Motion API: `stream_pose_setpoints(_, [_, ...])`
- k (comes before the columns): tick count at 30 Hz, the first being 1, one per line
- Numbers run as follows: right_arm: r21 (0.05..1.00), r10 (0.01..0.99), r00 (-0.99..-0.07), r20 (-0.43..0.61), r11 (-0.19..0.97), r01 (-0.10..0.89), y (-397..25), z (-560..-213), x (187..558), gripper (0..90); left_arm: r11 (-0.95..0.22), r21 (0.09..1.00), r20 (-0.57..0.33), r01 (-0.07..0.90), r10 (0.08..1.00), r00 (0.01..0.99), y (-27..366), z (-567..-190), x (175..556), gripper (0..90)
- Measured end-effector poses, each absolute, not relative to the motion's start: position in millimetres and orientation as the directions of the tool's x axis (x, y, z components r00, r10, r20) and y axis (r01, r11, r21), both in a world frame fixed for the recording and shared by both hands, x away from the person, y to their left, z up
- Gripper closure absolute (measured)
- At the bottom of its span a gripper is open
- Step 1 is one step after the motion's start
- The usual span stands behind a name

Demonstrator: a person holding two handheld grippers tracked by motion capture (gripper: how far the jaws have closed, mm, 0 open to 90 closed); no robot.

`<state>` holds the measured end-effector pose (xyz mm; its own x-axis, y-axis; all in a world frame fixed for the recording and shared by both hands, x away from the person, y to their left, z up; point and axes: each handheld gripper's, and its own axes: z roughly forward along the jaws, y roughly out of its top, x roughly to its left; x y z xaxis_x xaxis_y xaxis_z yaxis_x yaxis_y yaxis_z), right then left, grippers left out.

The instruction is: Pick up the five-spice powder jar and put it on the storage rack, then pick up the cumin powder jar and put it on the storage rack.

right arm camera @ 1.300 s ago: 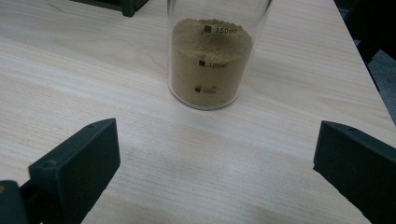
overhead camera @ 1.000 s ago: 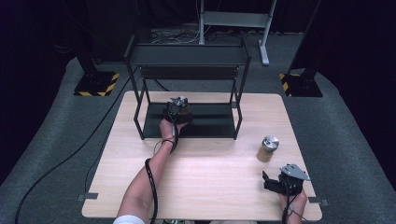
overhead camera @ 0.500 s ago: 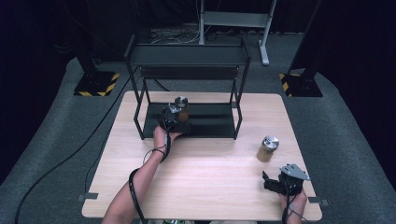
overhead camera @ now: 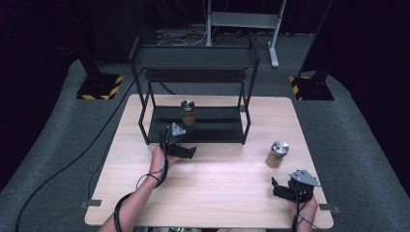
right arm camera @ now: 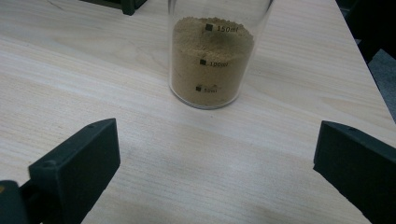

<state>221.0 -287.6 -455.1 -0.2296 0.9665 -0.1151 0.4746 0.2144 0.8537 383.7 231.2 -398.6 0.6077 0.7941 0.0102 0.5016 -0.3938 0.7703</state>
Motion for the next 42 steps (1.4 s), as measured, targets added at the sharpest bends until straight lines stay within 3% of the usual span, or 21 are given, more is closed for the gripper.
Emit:
stream_pose_setpoints(10, [0.847, 0.966, -0.229, -0.122, 0.221, 0.482, -285.7, -454.0, 222.3, 0.0, -0.403, 0.768, 0.045, 0.498, 0.809, 0.585, 245.4, -415.4, 325.8, 0.0])
stream_pose_setpoints(19, [0.846, 0.966, -0.228, -0.125, 0.224, 0.484, -284.9, -453.8, 222.7, 0.0, -0.401, 0.757, 0.046, 0.516, 0.82, 0.57, 244.6, -430.3, 299.1, 0.0])
stream_pose_setpoints(42, [0.842, 0.965, -0.227, -0.132, 0.23, 0.488, -283.7, -453.4, 223.6, 0.0, -0.363, 0.745, -0.006, 0.56, 0.836, 0.548, 256.0, -442.0, 289.3, 0.0])
